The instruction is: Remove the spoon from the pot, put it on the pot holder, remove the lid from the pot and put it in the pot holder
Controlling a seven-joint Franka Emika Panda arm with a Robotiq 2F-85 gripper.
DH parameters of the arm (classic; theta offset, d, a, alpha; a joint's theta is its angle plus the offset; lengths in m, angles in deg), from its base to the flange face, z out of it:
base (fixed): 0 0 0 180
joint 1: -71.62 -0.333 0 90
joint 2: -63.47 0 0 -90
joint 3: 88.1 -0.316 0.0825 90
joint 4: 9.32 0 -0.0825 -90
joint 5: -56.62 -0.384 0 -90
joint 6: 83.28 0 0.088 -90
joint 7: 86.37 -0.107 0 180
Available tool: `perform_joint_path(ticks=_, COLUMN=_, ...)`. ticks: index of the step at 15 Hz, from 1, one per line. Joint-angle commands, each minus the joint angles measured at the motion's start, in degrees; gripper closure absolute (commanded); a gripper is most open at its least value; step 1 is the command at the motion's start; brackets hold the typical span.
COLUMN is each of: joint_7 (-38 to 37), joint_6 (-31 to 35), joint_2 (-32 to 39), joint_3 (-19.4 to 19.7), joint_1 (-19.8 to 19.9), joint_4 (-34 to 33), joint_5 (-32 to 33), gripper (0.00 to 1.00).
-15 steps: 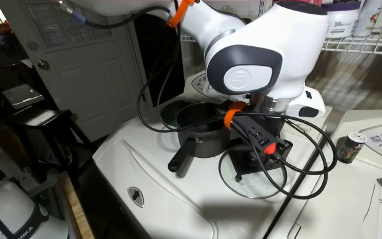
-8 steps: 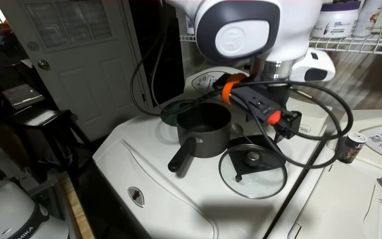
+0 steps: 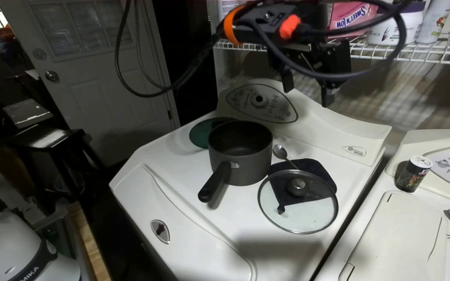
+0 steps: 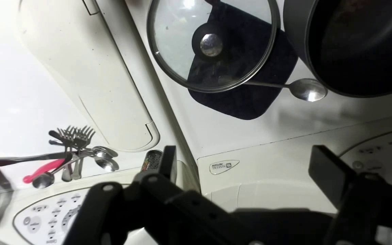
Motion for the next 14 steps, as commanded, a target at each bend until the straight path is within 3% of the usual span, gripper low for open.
perform_joint_path(ticks=1, joint_7=-11.75, joint_6=-5.22, joint_2=-5.89, joint_3=-0.75, joint_1=-1.92, joint_4=3.03, joint_5=8.18, gripper=0.0)
perform_joint_path(ticks=7, joint_7=-20.91, joint_6=-17.51, joint_2=-10.73, joint_3=-3.11, joint_1=-3.76, joint_4=4.26, joint_5=11.98, gripper=0.0)
perform_joint_path(ticks=8, joint_7=-17.99, joint_6=-15.19, joint_2=-8.08, joint_3=-1.87, joint_1=-3.66, joint_4=2.15, joint_5=10.31, gripper=0.0)
perform_joint_path(ticks=14, joint_7=-19.38, joint_6=-16.93, joint_2=-9.32, joint_3=-2.4, joint_1=-4.03, joint_4=2.89, joint_5=10.43, gripper=0.0)
